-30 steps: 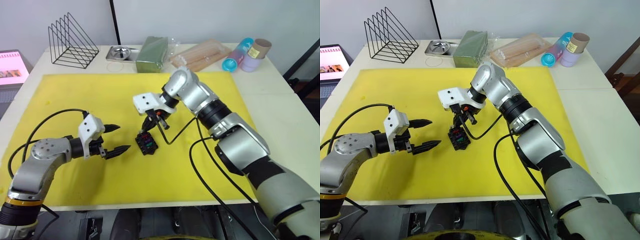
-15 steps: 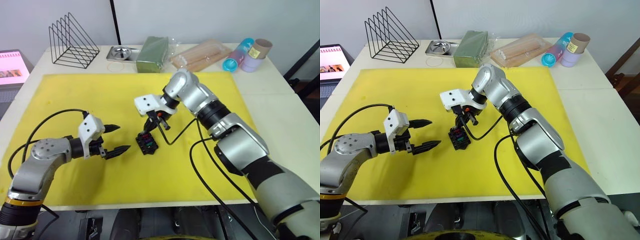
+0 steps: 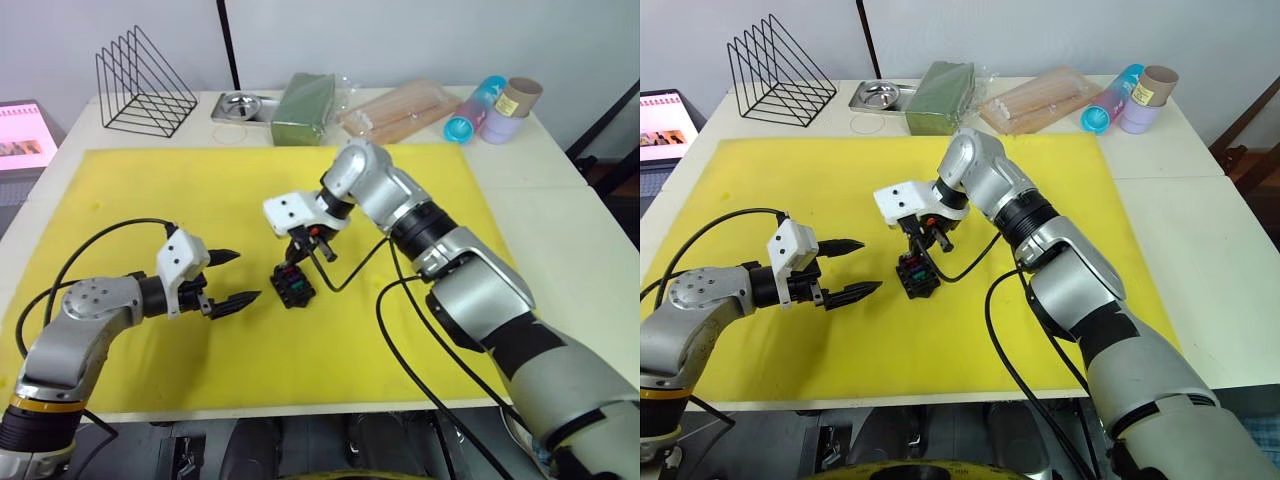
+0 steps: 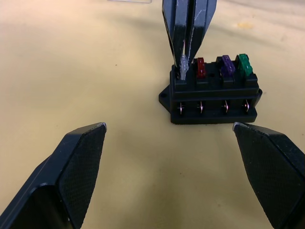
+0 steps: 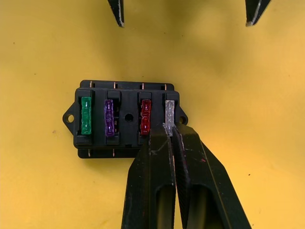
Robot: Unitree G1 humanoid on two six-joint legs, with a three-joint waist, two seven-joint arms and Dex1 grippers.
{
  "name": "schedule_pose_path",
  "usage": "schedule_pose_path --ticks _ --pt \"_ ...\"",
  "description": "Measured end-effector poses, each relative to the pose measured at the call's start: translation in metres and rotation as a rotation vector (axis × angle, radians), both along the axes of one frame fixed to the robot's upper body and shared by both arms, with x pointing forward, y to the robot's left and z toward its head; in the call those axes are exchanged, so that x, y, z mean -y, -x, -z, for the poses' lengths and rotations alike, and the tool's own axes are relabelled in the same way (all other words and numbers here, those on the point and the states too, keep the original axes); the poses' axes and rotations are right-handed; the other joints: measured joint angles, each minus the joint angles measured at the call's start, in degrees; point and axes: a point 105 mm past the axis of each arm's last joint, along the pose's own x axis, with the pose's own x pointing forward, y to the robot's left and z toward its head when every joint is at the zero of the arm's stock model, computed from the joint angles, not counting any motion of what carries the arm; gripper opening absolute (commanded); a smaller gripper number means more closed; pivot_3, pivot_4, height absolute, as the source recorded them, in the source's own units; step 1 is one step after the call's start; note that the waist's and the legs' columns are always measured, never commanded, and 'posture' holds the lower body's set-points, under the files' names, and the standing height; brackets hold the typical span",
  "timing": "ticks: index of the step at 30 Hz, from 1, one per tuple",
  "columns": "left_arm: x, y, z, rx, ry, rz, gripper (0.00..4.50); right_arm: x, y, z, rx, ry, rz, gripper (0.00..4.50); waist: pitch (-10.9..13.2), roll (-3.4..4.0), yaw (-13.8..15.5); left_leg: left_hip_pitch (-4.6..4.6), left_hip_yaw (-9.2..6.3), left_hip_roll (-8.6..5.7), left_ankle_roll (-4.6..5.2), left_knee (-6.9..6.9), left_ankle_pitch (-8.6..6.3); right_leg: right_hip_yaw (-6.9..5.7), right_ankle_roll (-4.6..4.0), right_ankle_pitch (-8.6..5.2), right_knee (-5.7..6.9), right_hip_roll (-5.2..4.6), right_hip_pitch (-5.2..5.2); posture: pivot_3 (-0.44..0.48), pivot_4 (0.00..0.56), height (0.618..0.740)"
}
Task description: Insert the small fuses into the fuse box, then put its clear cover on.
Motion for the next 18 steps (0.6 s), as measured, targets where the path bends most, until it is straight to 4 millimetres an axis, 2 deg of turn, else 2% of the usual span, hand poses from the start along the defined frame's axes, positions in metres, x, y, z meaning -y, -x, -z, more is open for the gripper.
schedule_pose_path --ticks 18 --pt "0.0005 -0.0002 0.0004 0.004 -0.001 -0.001 4.50 -0.0013 -0.0005 0.0038 0.082 0.049 -0.025 0.04 0.0 -0.01 0.0 0.04 -0.01 0.00 0.00 0.01 0.00 -0.01 0.00 0.00 0.00 0.00 0.06 0.000 0.150 0.740"
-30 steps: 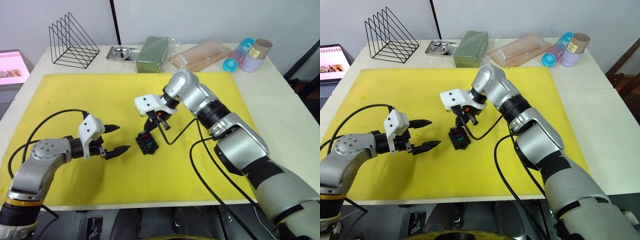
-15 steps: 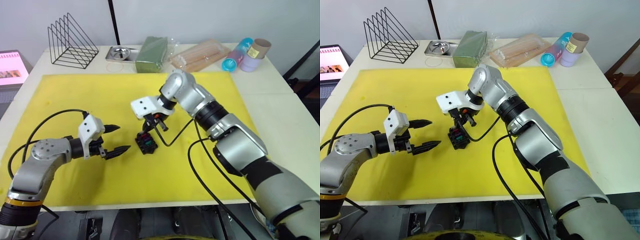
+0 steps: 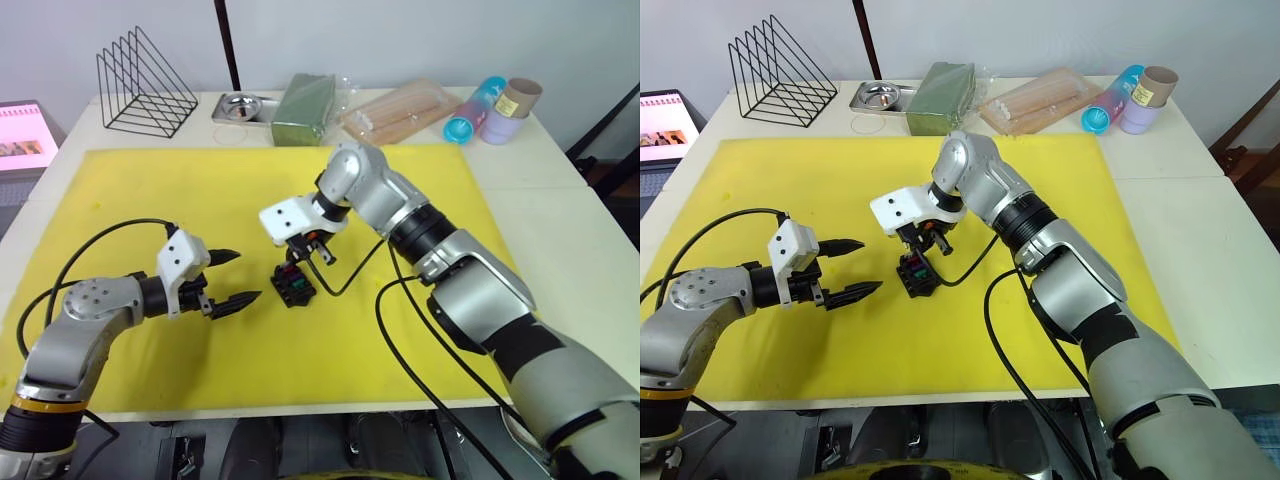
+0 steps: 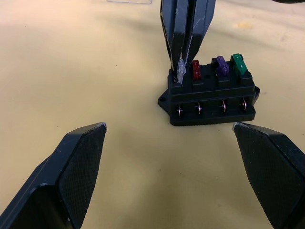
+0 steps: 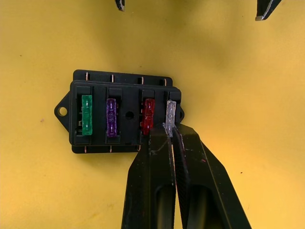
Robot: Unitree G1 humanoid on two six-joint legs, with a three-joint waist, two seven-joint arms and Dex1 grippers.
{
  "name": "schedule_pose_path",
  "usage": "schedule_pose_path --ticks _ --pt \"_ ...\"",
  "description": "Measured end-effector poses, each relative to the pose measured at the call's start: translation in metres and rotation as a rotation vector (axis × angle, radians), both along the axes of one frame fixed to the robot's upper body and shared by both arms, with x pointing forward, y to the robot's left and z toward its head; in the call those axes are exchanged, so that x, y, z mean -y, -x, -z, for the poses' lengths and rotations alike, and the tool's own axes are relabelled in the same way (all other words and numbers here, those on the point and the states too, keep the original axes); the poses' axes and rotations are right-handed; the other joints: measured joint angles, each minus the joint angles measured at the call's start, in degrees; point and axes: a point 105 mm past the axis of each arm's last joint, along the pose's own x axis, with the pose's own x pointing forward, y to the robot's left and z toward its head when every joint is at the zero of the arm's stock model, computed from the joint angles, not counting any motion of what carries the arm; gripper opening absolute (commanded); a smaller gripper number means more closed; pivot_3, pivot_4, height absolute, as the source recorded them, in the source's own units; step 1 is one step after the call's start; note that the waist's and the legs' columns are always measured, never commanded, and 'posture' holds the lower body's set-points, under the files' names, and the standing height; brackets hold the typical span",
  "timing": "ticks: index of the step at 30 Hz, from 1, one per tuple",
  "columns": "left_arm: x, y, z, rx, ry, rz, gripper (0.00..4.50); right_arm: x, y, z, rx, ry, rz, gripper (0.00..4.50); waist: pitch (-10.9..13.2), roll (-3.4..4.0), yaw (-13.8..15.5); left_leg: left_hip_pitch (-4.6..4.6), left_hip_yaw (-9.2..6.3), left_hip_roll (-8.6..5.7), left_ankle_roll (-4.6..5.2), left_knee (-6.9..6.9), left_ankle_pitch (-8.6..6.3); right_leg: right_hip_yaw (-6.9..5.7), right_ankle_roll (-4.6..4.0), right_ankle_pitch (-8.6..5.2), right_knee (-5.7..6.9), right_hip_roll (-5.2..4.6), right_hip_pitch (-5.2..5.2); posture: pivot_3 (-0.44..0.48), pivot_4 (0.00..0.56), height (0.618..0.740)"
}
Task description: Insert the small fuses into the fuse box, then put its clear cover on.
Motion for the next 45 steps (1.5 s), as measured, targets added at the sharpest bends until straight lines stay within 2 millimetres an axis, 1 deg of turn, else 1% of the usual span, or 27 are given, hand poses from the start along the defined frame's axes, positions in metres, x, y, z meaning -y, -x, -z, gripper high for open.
schedule_pose_path --ticks 29,33,34,45 --pt "0.0002 -0.0002 0.0002 -0.001 0.000 -0.001 4.50 0.0020 0.0020 -0.0041 -0.054 -0.026 0.036 0.04 0.0 0.00 0.0 -0.02 0.00 0.00 0.00 -0.01 0.00 0.00 0.00 0.00 0.00 0.00 -0.02 0.000 0.150 0.740" --pt "0.0002 -0.0002 0.0003 -0.001 0.000 -0.001 4.50 0.0022 0.0018 -0.0042 -0.053 -0.028 0.037 0.98 0.0 0.00 0.0 -0.02 0.00 0.00 0.00 -0.01 0.00 0.00 0.00 0.00 -0.01 0.00 -0.02 0.000 0.150 0.740" --pt "0.0002 -0.0002 0.0004 -0.002 0.000 -0.002 4.50 0.0021 0.0014 -0.0045 -0.051 -0.032 0.039 1.33 0.0 0.00 0.0 -0.03 0.00 0.00 0.00 -0.01 0.00 0.00 0.00 0.00 0.00 0.00 -0.03 0.000 0.150 0.740" --pt "0.0010 -0.0003 0.0008 -0.004 0.005 -0.002 4.50 0.0015 0.0017 -0.0056 -0.054 -0.043 0.038 1.33 0.0 0.00 0.0 -0.04 0.00 0.00 0.00 -0.01 0.00 0.00 0.00 0.00 -0.02 0.00 -0.04 0.000 0.150 0.740"
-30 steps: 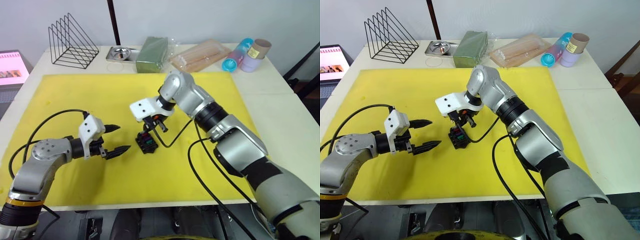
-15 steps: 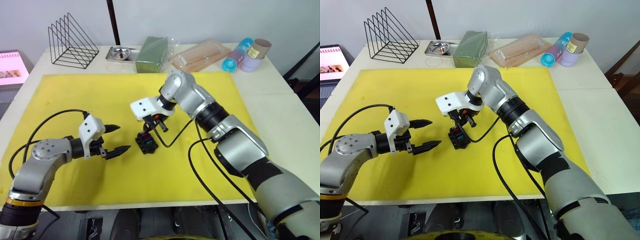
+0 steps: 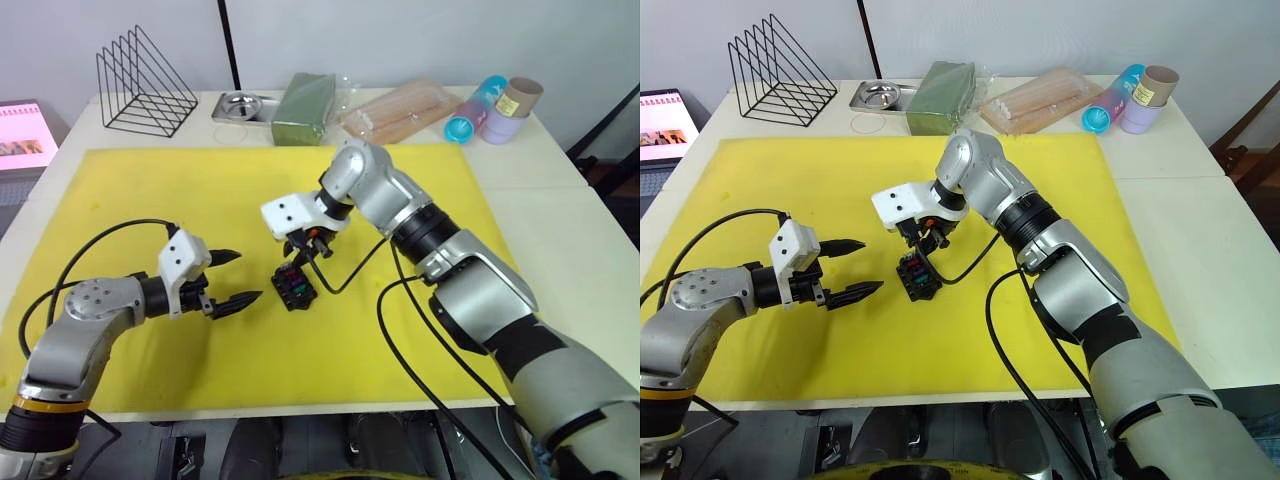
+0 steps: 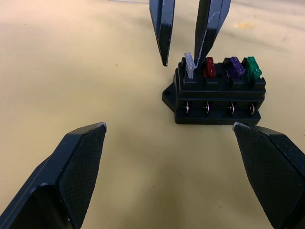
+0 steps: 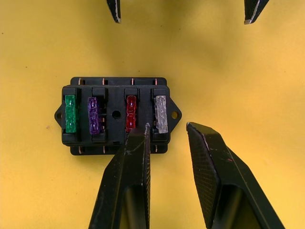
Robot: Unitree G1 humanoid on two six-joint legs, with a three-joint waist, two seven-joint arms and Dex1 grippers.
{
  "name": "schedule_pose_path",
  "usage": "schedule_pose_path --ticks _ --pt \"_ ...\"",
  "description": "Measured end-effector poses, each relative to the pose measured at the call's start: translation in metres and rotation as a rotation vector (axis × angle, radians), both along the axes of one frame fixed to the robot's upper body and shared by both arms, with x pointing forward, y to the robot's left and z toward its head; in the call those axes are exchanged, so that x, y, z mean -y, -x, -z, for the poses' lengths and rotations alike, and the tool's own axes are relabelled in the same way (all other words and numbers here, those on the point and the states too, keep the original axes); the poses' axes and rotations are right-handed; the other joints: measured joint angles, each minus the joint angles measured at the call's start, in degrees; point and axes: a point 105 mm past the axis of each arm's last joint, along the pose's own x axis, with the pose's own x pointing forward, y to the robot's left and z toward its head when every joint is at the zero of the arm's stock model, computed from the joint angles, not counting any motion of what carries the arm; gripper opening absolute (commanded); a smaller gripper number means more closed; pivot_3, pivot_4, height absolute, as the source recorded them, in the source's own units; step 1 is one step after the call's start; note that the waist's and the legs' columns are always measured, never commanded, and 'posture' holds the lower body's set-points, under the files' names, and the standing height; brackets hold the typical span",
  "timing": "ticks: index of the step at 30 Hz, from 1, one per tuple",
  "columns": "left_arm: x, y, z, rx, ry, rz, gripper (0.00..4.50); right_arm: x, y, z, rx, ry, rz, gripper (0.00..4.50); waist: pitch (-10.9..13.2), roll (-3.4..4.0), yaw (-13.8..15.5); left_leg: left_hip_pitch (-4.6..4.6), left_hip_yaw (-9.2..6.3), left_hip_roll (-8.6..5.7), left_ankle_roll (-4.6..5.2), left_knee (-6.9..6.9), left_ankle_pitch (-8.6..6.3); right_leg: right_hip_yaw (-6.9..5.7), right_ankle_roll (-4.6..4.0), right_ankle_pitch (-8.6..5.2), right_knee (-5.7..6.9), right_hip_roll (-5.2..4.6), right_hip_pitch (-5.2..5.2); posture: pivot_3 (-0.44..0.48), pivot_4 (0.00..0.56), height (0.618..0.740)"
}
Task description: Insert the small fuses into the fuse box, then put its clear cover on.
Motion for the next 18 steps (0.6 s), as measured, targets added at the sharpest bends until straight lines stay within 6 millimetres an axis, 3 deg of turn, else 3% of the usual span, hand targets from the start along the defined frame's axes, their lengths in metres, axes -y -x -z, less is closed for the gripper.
schedule_pose_path --ticks 6,17,18 --pt "0.000 0.000 0.000 -0.001 0.000 0.000 4.50 0.003 0.002 -0.003 -0.054 -0.018 0.015 1.33 0.0 0.00 0.0 -0.01 0.00 0.00 0.00 0.00 0.00 0.00 0.00 0.00 0.00 -0.01 0.00 0.000 0.150 0.740" --pt "0.001 -0.001 -0.002 0.006 0.000 0.005 4.50 0.006 0.004 -0.030 -0.136 -0.156 0.067 1.33 0.0 0.00 0.0 -0.02 0.00 0.00 0.00 0.00 0.00 0.00 0.00 0.00 0.00 -0.03 -0.01 0.000 0.150 0.740" --pt "0.001 -0.001 -0.002 0.006 0.000 0.005 4.50 0.006 0.004 -0.032 -0.143 -0.179 0.070 0.93 0.0 0.00 0.0 -0.02 0.00 0.00 0.00 0.00 0.00 0.00 0.00 0.00 0.00 -0.02 -0.01 0.000 0.150 0.740"
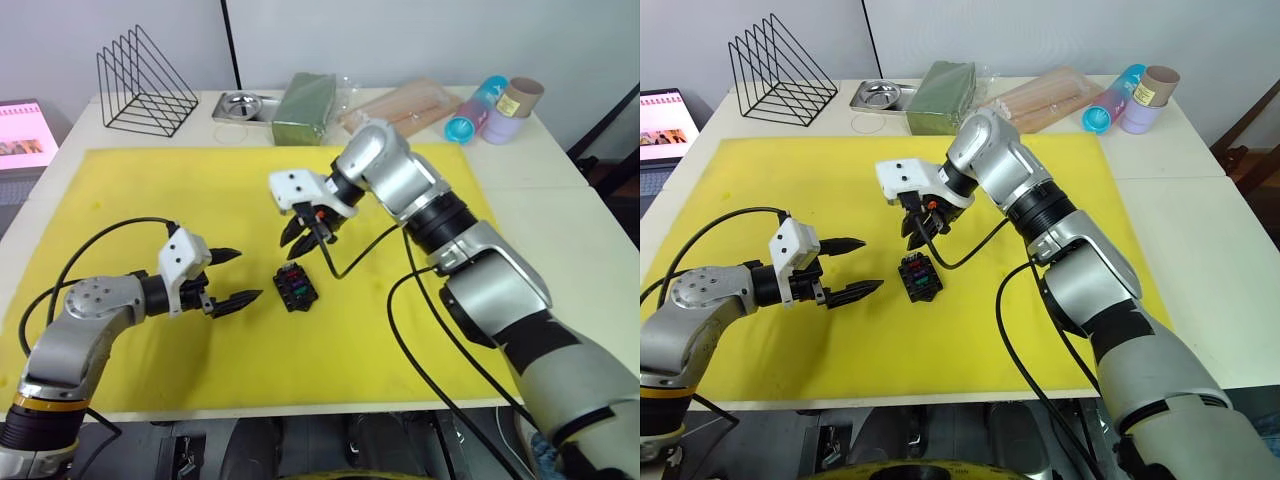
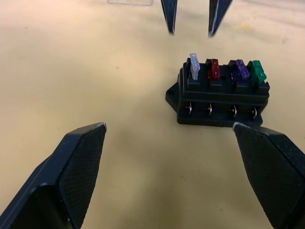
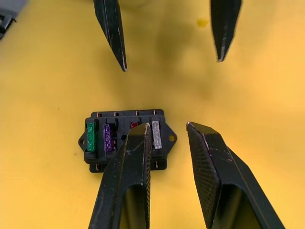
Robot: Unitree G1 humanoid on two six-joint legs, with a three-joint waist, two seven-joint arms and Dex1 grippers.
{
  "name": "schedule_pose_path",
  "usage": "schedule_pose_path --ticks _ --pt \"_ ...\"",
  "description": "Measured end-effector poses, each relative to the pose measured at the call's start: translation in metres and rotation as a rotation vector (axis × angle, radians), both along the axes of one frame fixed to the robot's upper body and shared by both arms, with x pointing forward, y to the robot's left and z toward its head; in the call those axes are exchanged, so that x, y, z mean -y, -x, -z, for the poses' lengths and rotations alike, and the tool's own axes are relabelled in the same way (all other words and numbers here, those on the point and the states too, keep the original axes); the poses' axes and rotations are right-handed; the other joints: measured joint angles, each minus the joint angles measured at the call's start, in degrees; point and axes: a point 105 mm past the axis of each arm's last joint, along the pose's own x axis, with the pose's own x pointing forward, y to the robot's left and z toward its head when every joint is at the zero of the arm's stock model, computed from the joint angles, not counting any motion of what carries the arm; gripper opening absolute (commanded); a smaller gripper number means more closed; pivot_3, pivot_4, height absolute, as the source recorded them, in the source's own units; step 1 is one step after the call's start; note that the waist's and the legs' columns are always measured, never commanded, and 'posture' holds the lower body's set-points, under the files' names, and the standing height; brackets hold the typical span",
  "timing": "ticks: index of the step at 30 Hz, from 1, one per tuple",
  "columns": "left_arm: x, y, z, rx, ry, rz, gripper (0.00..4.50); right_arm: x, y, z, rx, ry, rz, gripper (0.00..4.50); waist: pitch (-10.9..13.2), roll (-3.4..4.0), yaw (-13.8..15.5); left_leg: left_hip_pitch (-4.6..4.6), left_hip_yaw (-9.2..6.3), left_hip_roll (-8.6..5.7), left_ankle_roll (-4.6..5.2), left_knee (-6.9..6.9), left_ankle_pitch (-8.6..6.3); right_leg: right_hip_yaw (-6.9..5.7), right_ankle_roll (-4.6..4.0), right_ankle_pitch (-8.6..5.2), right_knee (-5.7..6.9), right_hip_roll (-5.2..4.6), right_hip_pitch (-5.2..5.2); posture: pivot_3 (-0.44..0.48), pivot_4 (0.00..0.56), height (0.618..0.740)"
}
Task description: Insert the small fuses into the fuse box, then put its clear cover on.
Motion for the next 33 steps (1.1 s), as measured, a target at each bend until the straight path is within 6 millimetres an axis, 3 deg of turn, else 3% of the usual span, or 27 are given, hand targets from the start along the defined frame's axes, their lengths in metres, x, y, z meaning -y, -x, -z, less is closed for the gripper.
schedule_pose_path --ticks 3,4,18,33 --pt "0.000 0.000 0.000 0.000 0.000 0.002 4.50 0.001 -0.001 -0.001 -0.021 -0.061 0.015 0.09 0.0 0.00 0.0 0.00 0.00 0.00 0.00 0.00 0.00 0.00 0.00 0.00 0.00 0.00 0.00 0.000 0.150 0.740" --pt "0.000 0.000 0.000 0.000 0.000 0.002 4.50 0.002 -0.001 0.001 -0.035 -0.081 0.023 0.04 0.0 0.00 0.0 0.00 0.00 0.00 0.00 0.00 0.00 0.00 0.00 0.00 0.00 0.00 0.00 0.000 0.150 0.740" --pt "0.000 -0.001 -0.001 0.003 -0.002 0.005 4.50 0.011 0.003 0.024 -0.177 -0.181 0.075 0.04 0.0 0.00 0.0 -0.01 0.00 0.00 0.00 0.00 0.00 0.00 0.00 0.00 0.00 0.01 0.00 0.000 0.150 0.740" --pt "0.000 -0.002 -0.003 0.009 -0.002 0.003 4.50 0.007 0.002 0.031 -0.221 -0.220 0.102 0.04 0.0 0.00 0.0 -0.01 0.00 0.00 0.00 0.00 0.00 0.00 0.01 0.00 0.00 0.02 0.00 0.000 0.150 0.740"
